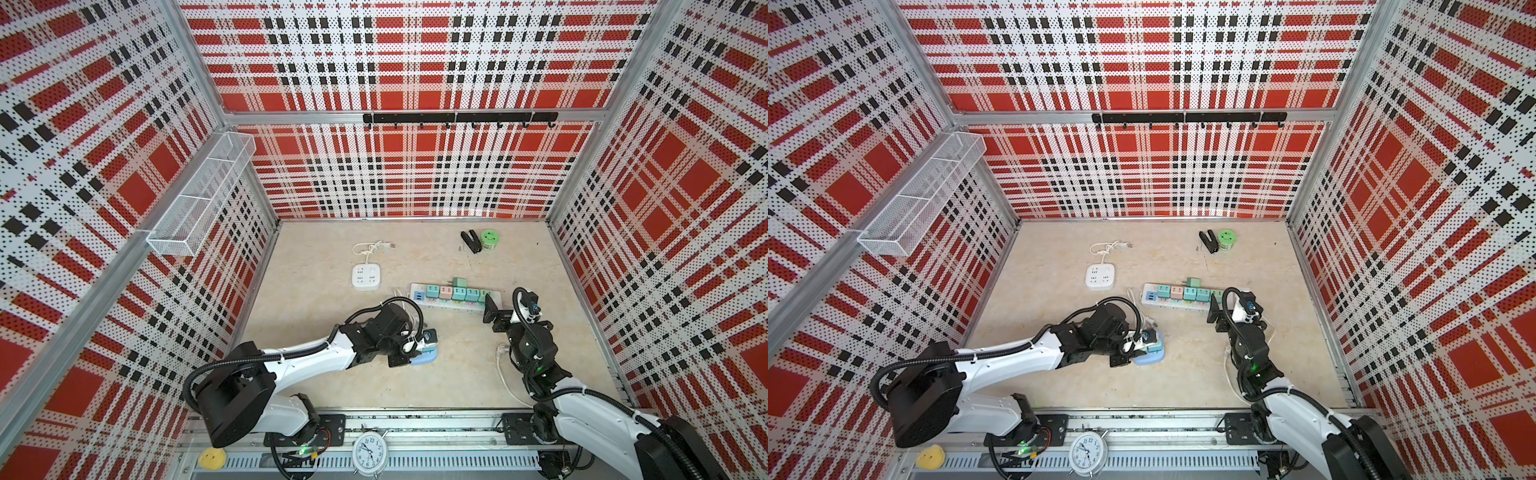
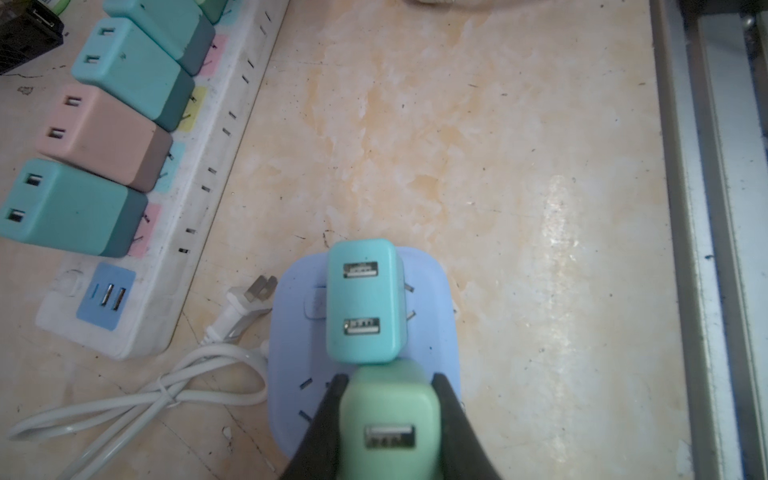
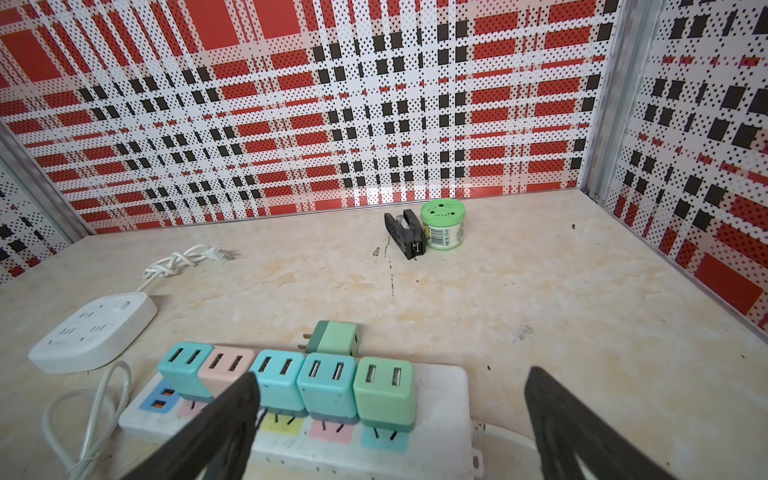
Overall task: Insert the plug
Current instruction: 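Lower the green adapter with left gripper into the light blue socket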
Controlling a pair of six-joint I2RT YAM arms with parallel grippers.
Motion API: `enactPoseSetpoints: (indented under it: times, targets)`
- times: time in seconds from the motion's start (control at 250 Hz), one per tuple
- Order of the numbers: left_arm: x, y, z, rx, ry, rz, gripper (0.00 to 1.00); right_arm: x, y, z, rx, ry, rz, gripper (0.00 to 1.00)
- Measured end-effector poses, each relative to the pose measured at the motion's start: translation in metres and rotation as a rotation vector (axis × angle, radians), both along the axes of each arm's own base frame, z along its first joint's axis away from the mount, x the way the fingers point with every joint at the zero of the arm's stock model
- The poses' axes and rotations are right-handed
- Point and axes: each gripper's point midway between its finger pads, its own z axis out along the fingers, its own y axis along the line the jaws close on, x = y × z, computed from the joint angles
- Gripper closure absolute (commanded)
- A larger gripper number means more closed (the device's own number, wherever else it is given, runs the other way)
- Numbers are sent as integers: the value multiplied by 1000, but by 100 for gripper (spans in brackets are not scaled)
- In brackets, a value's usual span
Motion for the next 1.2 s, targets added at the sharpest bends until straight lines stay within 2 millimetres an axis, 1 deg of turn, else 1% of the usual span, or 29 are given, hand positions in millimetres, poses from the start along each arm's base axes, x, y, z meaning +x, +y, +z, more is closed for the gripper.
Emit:
enactPoseSetpoints:
  times: [0.056,0.188,0.304,0.848,1.201]
  targets:
    - [1,-1,-3,4,8,2,100,0,-1,0,3,0,-2,0]
    - [10,-12,-3,2,12,23,100,0,-1,0,8,1,-2,0]
    - [15,-15,-2,-3,13,42,100,0,0,0,9,0,-1,0]
    - [15,-15,-2,-12,45,80,100,0,-1,0,9,1,-1,0]
    - [17,-18,-3,-28,88,127,100,2,-9,-1,25,5,-21,0]
